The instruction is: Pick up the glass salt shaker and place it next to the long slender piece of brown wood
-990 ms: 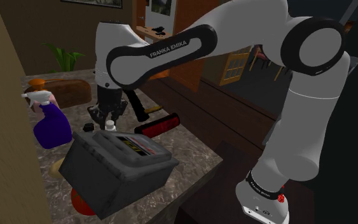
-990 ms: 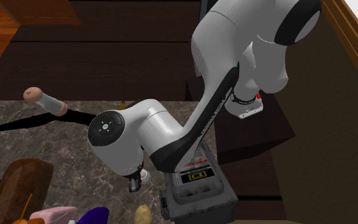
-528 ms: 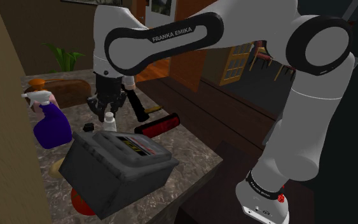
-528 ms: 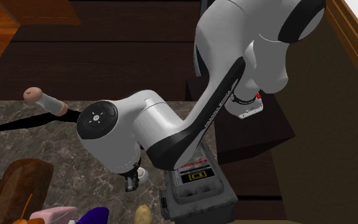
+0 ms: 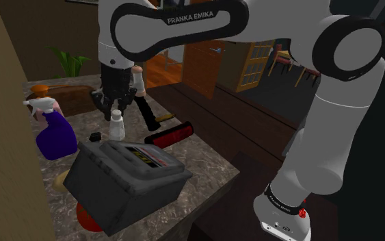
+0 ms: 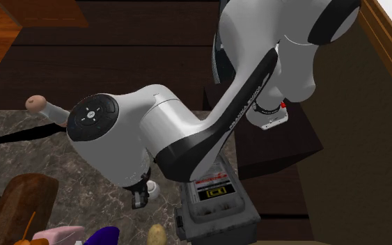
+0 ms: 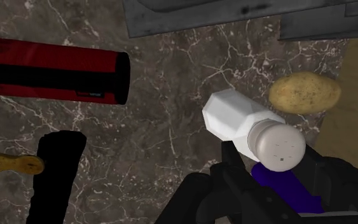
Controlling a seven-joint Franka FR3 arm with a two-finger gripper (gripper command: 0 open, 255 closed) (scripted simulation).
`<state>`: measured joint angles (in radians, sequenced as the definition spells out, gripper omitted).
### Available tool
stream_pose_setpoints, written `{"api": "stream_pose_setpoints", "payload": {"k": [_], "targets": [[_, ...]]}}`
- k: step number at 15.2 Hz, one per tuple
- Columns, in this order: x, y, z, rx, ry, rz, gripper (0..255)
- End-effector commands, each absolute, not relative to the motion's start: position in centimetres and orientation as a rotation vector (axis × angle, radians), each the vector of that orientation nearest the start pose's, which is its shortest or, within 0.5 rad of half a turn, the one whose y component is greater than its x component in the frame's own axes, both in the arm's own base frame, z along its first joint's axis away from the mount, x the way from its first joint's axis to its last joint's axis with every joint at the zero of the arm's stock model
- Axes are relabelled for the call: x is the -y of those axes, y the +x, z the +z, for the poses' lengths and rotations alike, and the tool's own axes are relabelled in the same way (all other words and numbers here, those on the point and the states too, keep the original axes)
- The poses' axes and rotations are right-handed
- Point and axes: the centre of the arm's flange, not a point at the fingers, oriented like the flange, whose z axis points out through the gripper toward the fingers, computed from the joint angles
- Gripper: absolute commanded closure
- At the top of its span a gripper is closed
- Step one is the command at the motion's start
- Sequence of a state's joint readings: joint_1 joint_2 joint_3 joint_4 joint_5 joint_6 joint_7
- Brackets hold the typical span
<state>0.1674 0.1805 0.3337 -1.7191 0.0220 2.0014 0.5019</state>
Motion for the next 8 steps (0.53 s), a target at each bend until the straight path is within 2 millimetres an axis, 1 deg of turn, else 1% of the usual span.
{"api": "stream_pose_setpoints", "payload": {"k": [1, 8], "targets": [[-29.2, 55.4, 50.3, -0.026, -3.017, -0.090, 255], [-29.2, 55.4, 54.0, -0.026, -3.017, -0.090, 255]]}}
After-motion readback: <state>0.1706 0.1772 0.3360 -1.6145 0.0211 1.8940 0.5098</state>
